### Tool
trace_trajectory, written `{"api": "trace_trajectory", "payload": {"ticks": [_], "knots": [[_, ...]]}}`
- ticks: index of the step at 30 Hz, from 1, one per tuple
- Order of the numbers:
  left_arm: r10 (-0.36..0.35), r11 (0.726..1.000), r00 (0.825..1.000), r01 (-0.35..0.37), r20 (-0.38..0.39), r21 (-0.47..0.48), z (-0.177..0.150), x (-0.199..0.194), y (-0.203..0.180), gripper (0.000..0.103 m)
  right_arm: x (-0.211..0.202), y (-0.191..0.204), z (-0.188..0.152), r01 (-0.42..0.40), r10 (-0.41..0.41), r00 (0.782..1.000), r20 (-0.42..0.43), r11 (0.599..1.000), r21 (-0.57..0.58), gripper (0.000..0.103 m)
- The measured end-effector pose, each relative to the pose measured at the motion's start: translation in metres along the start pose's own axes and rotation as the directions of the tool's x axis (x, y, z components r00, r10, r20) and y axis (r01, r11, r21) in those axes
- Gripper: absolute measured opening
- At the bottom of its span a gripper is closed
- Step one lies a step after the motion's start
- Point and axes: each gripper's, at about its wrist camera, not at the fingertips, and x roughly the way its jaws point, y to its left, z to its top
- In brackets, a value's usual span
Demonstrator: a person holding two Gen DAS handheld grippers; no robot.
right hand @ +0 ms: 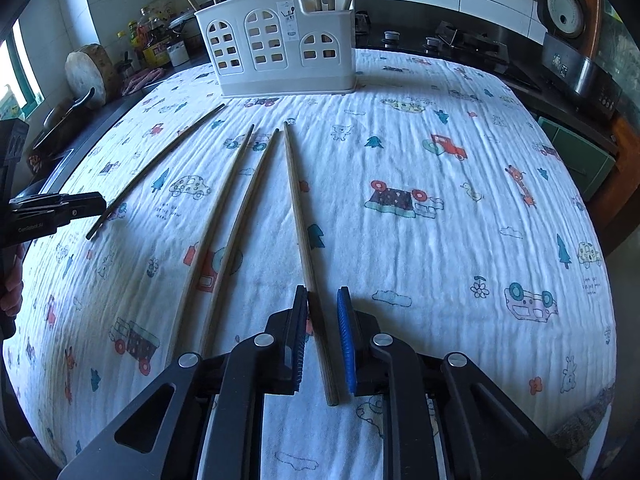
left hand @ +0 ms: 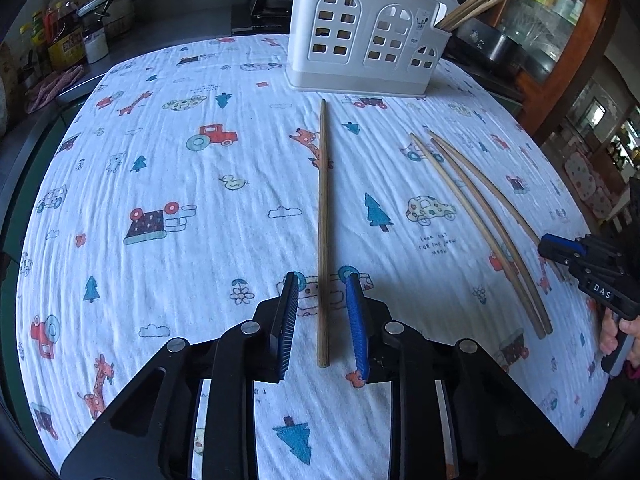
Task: Organize utensils
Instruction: 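Move both open tools down over the remaining loose chopsticks, then close the left tool on a chopstick while the right tool closes on another chopstick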
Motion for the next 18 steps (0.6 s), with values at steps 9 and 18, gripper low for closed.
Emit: {"api": "trace_trajectory", "payload": {"ticks": [9,18], "knots": [[0.004,1.000,1.000,-0.004,-0.011,0.008,0.002,0.010,-0.004,0.025,0.001,0.003,0.000,0.017,-0.017,1.000,0.001,1.000,-0.022,0.015],[0.010,1.000,1.000,-0.010,-0.007,0.016,0.005,0.012,-0.006,0.025,0.001,0.002,-0.001,0.015,-0.015,1.000,0.005,1.000,-0.014,0.014]]}}
